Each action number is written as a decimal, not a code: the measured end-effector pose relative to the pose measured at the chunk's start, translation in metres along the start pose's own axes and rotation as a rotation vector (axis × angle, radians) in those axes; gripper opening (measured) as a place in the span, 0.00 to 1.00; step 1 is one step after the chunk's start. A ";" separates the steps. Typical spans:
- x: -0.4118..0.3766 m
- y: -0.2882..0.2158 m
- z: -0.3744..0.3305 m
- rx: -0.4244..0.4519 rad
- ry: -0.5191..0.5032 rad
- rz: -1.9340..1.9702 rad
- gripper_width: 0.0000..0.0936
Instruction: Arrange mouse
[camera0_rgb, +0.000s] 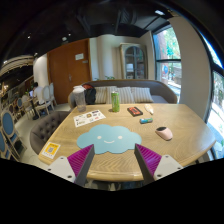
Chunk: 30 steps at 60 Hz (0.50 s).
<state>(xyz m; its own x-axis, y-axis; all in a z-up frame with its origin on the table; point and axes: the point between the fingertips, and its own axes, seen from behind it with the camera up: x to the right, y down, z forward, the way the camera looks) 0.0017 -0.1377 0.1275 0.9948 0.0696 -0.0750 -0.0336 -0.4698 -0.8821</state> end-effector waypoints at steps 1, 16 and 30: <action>0.002 0.000 0.001 0.003 0.004 -0.003 0.89; 0.066 0.011 0.030 0.001 0.069 0.005 0.89; 0.181 0.033 0.080 -0.046 0.210 -0.029 0.89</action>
<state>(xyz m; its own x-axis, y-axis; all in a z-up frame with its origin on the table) 0.1727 -0.0701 0.0471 0.9937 -0.0989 0.0529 -0.0051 -0.5106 -0.8598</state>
